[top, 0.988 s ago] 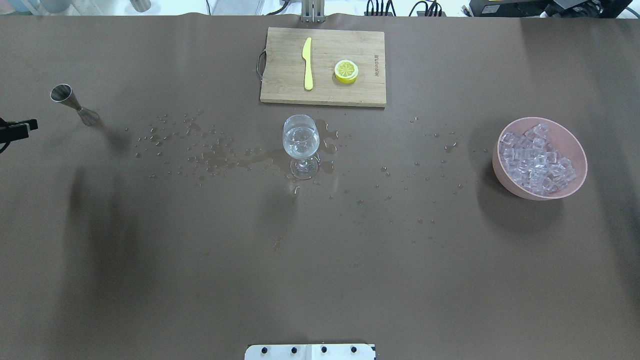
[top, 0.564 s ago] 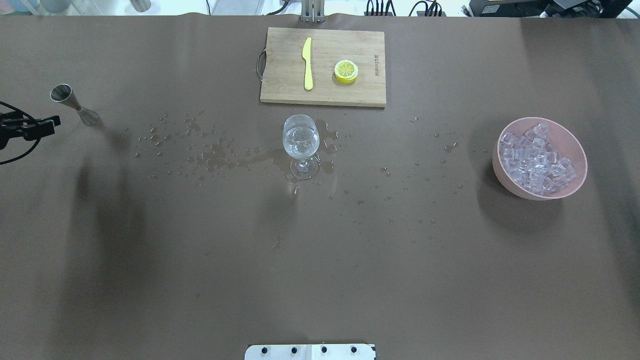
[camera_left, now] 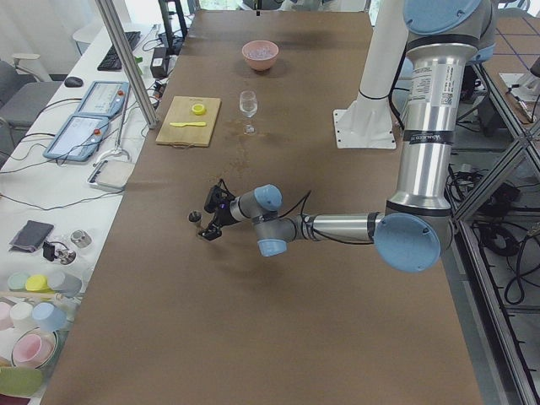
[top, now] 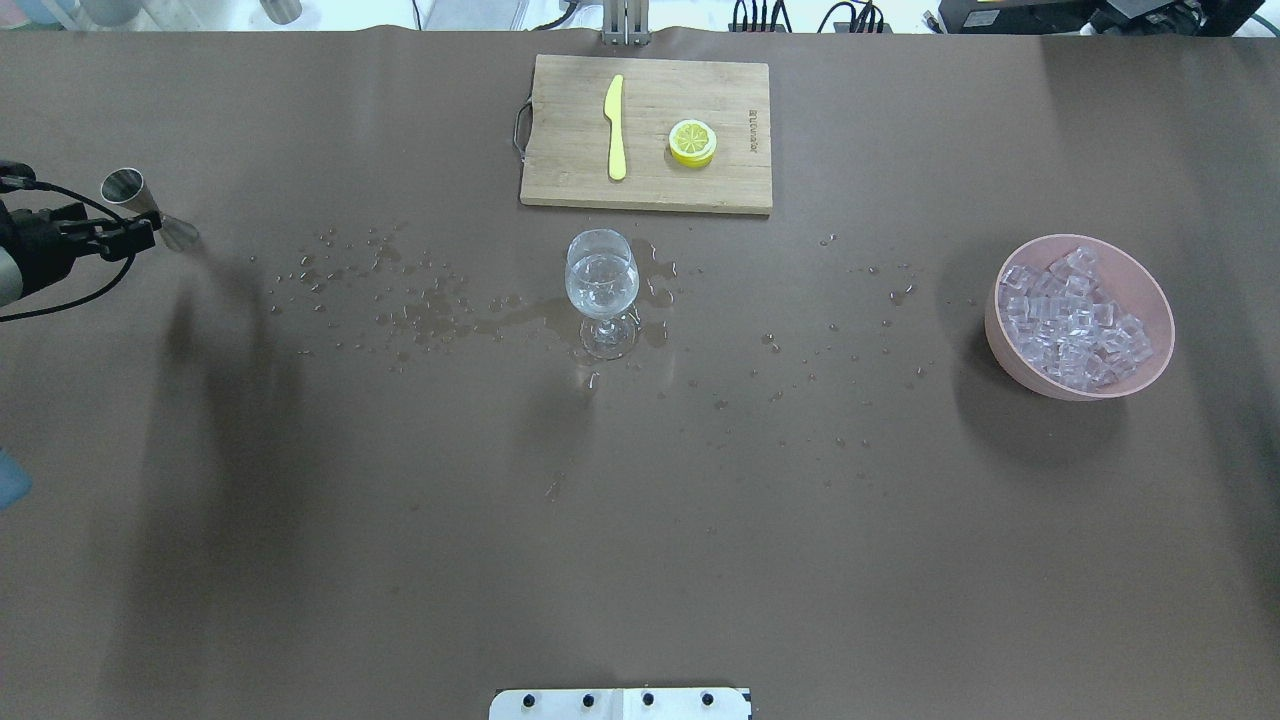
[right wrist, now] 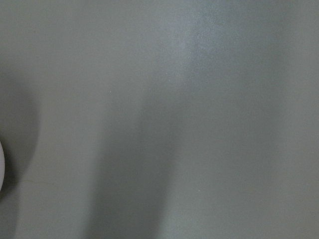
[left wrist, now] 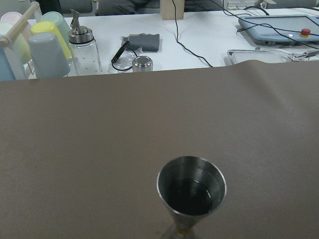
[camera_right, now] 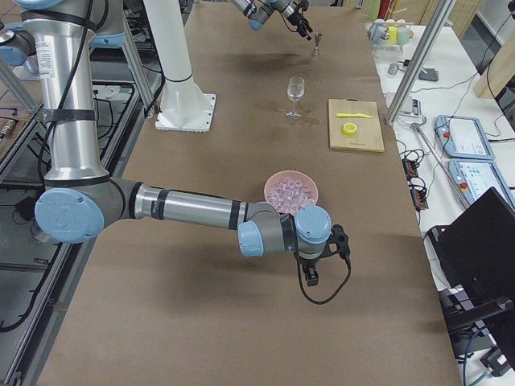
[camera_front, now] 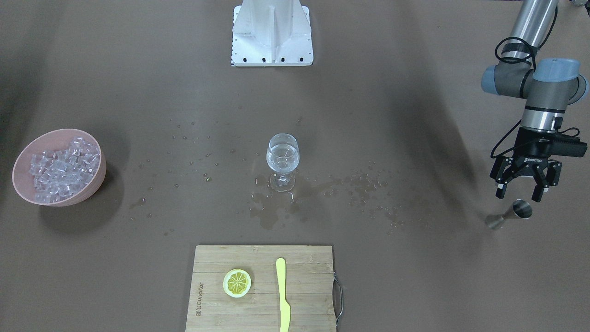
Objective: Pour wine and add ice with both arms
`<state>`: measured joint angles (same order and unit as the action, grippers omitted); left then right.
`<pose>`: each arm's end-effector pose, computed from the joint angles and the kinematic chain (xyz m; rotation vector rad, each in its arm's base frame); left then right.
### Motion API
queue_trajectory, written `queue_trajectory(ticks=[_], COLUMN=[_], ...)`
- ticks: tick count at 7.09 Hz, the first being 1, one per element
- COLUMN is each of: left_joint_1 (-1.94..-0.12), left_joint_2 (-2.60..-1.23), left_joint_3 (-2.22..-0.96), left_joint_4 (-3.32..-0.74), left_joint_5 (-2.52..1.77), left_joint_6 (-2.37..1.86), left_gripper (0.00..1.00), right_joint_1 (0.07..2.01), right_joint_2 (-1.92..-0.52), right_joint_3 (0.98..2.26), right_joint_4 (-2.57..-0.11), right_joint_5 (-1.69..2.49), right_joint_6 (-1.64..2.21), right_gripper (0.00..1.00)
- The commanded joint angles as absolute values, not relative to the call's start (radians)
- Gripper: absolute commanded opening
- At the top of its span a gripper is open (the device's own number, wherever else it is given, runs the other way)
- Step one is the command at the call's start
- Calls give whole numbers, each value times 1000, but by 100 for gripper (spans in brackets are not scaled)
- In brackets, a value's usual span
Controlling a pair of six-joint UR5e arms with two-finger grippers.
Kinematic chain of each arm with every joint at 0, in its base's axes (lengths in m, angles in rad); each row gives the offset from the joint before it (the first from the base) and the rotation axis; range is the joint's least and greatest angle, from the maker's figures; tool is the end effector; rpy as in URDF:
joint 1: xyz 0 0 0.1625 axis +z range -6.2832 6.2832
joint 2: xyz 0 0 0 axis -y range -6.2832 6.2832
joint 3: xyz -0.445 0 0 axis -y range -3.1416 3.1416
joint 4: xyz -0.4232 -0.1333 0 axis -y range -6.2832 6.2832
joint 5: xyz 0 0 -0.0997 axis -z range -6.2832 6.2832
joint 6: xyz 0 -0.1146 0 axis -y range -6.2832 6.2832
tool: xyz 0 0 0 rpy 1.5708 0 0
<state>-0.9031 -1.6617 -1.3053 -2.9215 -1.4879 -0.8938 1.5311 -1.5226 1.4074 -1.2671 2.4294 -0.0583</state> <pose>0.2600 -0.5603 0.6311 0.8890 0.7775 -0.2480 0.0245 -0.5552 0.7105 0.1849 -0.8552 -0.1726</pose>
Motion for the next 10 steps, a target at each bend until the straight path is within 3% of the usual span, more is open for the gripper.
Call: queue_trajectory(ticks=[1,10], left_joint_1=[-900,-859], left_joint_2=[-1703,-1753], left_joint_3=[-1259,-1177], left_joint_4=[-2919,-2918], left_joint_5=[-1437,-1437], left_joint_6=[-893,-943], left_gripper=[98,97], right_joint_1=[1531,1532], right_joint_2=[-1522,-1526], right_joint_3=[1410,1417], right_joint_4=[-1267,-1266], right_joint_5=[2431,2454], right_joint_6=[-58,-60], right_gripper=[100,100])
